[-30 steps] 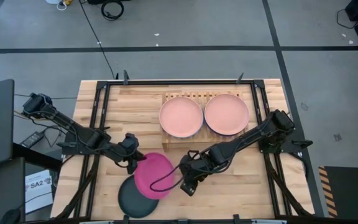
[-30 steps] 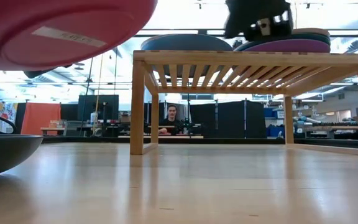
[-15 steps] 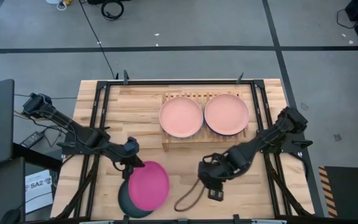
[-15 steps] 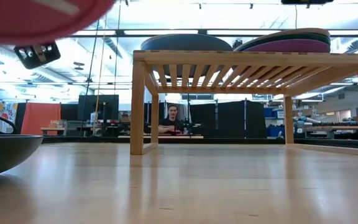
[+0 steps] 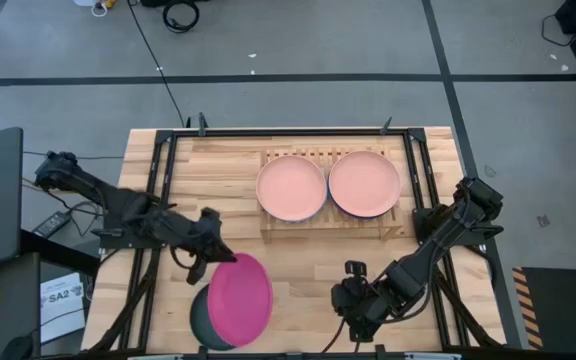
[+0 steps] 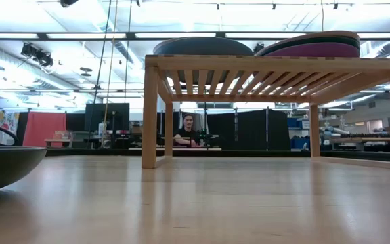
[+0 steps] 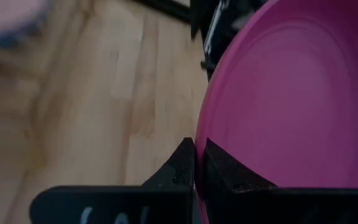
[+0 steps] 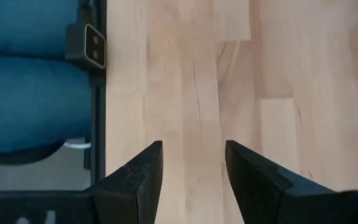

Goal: Place and stack plates onto a shelf
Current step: Stack the pink plate on top of the left brown plate on the shelf

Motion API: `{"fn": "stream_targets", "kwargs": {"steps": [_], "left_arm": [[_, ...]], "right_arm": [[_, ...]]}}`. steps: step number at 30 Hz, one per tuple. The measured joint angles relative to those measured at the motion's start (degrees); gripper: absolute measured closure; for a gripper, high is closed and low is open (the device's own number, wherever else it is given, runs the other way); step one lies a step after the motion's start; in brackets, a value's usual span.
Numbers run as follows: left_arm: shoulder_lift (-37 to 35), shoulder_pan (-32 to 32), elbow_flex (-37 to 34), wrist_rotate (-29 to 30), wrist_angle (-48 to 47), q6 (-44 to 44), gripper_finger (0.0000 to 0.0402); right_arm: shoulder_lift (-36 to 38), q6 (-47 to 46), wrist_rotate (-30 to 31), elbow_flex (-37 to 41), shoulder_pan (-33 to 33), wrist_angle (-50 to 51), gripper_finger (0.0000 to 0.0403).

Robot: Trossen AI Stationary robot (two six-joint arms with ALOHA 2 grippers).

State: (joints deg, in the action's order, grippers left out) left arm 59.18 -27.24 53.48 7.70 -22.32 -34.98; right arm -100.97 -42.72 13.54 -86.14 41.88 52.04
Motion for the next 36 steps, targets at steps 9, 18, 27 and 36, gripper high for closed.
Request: {"fn": "stream_targets", "kwargs": {"steps": [9, 18, 27, 36], "left_arm": [[0.1, 9.2, 15.1, 0.1, -9.6, 10.8, 0.0386], [3.1, 25.0, 24.3, -6.3, -10.5, 16.0, 0.0386], [15.6, 40.1, 32.9, -21.7, -13.0, 16.8, 0.0385], [29.1, 49.8, 37.1, -29.4, -15.0, 16.6, 0.0385]], "right_arm": [[-0.1, 5.3, 2.0, 8.4, -0.3, -16.1, 0.0224], [-0.1, 8.4, 1.3, 13.3, -3.5, -22.0, 0.0224], [-0.1, 10.1, -2.1, 14.0, -5.5, -23.4, 0.0224], [-0.1, 10.5, -2.7, 13.9, -5.6, -25.1, 0.0224]]}}
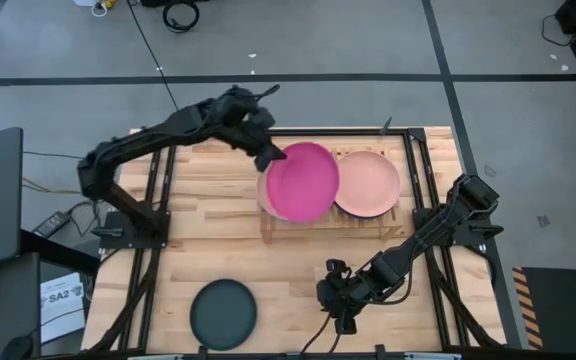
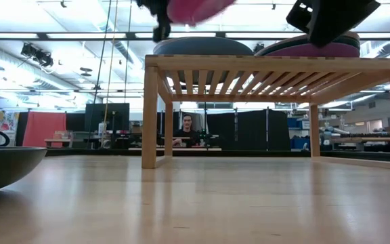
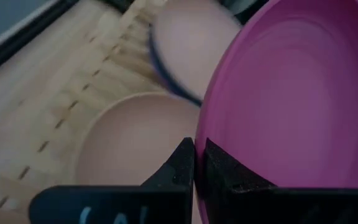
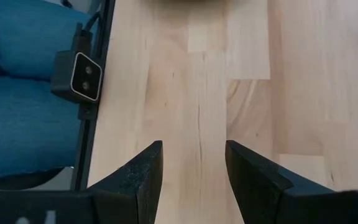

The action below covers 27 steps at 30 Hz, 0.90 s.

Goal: Place and stack plates onto a shelf
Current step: Stack the pink plate on top of the left brown plate on the shelf

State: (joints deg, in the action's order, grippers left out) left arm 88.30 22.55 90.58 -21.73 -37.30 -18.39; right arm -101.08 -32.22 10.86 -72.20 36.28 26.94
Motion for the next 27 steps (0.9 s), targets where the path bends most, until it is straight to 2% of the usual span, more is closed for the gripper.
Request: {"fn": "stream_targets", "kwargs": {"steps": [7, 13, 20, 27], "left_arm": [[6.0, 5.3, 0.2, -2.8, -4.1, -0.5, 0.0385], [7.3, 7.6, 0.2, -2.9, -10.4, -0.5, 0.0385], [7.3, 7.2, 0.2, -2.4, -14.2, -0.5, 0.0384], [7.3, 4.7, -0.1, 2.8, -14.3, -0.4, 0.0384]], "right_arm": [[0.0, -0.5, -0.2, 0.0, 0.1, -0.9, 0.0224], [0.0, 0.9, -0.2, 0.0, 0.1, -1.7, 0.0224], [0.0, 0.9, -0.2, 0.0, 0.1, -1.6, 0.0224], [0.0, 0.9, -0.1, 0.0, 0.1, -1.6, 0.0224]]}}
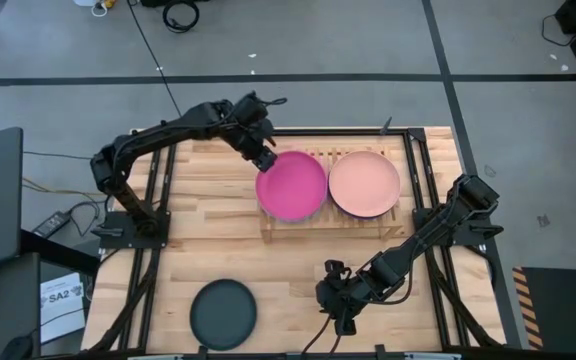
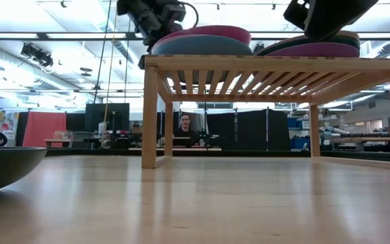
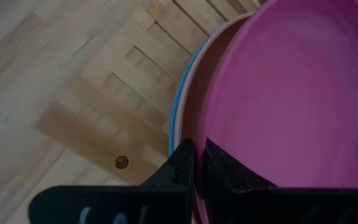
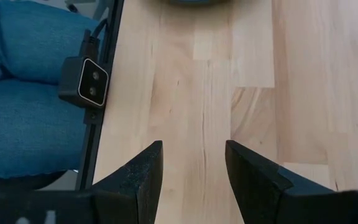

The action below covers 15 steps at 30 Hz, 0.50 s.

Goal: Place and stack plates onto a shelf
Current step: Stack the pink plate on top of the left brown plate on the shelf

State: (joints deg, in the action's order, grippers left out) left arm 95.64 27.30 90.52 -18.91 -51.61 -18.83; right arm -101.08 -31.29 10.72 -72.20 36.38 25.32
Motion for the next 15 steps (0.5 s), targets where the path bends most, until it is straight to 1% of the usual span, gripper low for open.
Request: {"fn": "stream_targets", "kwargs": {"steps": [4, 11, 15], "left_arm": [[0.0, -0.8, -0.1, 0.3, -0.1, 0.0, 0.0382], [0.0, -0.9, -0.1, 0.2, -0.1, 0.0, 0.0357], [0.0, -0.9, -0.1, 0.2, -0.1, 0.0, 0.0351]], "right_arm": [[0.0, 0.0, 0.0, 0.0, 0.0, 0.0, 0.0224], [0.0, 0.0, 0.0, 0.0, 0.0, 0.0, 0.0224], [0.0, 0.0, 0.0, 0.0, 0.0, 0.0, 0.0224]]}}
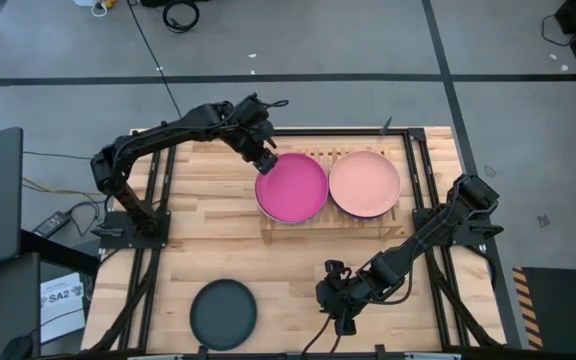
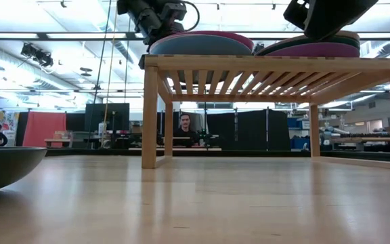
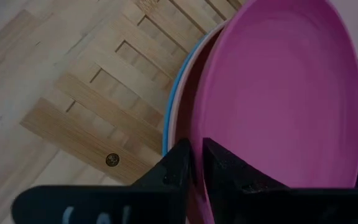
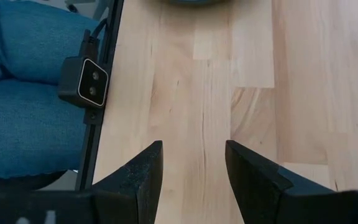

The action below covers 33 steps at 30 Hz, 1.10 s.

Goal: Place and stack plates onto a shelf
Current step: Stack the pink plate on top of the left brown plate on the shelf

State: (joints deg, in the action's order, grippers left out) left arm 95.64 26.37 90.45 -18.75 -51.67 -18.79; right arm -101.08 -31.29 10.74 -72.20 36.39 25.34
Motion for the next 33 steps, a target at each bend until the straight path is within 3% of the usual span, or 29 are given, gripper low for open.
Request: {"fn": "stream_targets", "kwargs": {"steps": [7, 16, 20, 33], "left_arm": [[0.0, 0.0, 0.0, -0.1, 0.1, 0.0, 0.0326], [0.0, 0.0, 0.0, -0.3, 0.5, 0.1, 0.0257], [0.0, 0.0, -0.1, -2.9, 3.1, -0.1, 0.0233], [0.0, 0.3, -0.1, -5.1, 7.2, -3.1, 0.0224]], "right_arm": [[0.0, 0.0, 0.0, 0.0, 0.0, 0.0, 0.0224], [0.0, 0.0, 0.0, 0.0, 0.0, 0.0, 0.0224], [0.0, 0.0, 0.0, 0.0, 0.0, 0.0, 0.0224], [0.0, 0.0, 0.0, 0.0, 0.0, 0.0, 0.0224]]}}
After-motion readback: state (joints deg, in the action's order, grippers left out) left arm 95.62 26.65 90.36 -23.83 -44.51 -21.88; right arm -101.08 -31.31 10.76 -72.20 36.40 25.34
